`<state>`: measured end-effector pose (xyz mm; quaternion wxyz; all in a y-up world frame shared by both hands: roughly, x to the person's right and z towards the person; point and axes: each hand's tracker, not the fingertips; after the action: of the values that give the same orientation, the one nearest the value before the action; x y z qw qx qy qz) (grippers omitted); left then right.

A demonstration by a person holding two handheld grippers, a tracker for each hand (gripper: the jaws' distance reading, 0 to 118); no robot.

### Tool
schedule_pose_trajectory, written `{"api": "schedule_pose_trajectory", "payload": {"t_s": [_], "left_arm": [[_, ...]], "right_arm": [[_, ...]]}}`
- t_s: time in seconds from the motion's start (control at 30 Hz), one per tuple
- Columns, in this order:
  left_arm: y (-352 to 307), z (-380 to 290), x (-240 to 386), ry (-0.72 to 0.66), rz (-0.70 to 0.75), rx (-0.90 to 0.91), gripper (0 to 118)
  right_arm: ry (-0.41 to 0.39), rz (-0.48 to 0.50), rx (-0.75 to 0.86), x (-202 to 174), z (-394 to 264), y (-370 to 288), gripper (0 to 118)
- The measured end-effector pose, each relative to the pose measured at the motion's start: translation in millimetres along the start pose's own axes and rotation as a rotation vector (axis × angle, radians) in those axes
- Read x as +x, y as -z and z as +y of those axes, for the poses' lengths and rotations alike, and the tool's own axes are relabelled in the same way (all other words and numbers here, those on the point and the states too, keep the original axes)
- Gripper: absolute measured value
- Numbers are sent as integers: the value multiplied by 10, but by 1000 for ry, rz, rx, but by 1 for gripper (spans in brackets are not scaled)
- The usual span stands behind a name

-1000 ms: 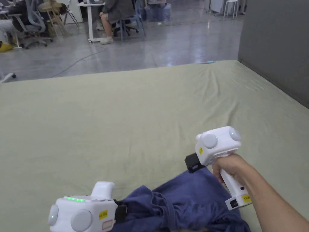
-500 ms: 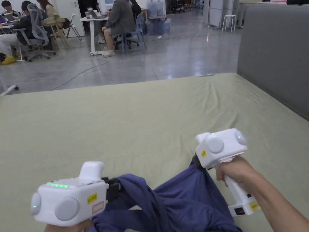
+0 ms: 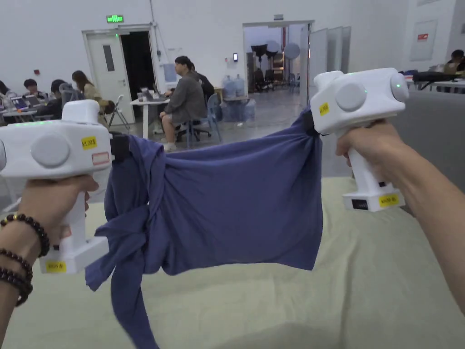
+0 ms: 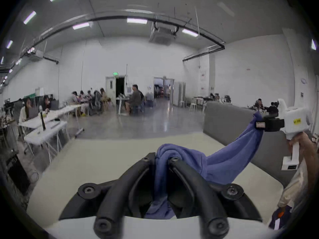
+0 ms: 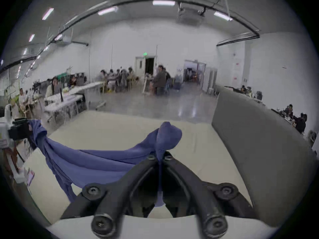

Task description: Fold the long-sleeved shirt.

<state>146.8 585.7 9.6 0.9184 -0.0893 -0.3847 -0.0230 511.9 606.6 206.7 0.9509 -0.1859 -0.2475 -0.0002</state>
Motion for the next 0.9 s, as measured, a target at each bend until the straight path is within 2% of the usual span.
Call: {"api": "schedule_pose_trajectory", "payload": {"t_s": [0.13,0.23,0.33,0.47,0.67,0.83,0.9], "left_arm": [[120,327,77,-14,24,-2,5],[181,180,136,28,35,-1,5],[308,-252,147,35,25,-66,5],[534,-1206,147,12,23,-228,5],[594,-2438,46,-136,27,-377,5],[127,-2675,9,-97,-23,-343,5],[-208,-2804,94,-33,-23,-321,5]], "right_arm": [[21,-7,21,16,179,51,0],[36,1,12,41,19,162,0],[70,31,-44,51,-378,345,0],[113,59,-179,-24,-1230,691,0],[117,41,-325,-174,-2515,1046,0],[187,82,-297,-143,-3009,615,0],[189,94,-311,-181,-3232,272,0]]}}
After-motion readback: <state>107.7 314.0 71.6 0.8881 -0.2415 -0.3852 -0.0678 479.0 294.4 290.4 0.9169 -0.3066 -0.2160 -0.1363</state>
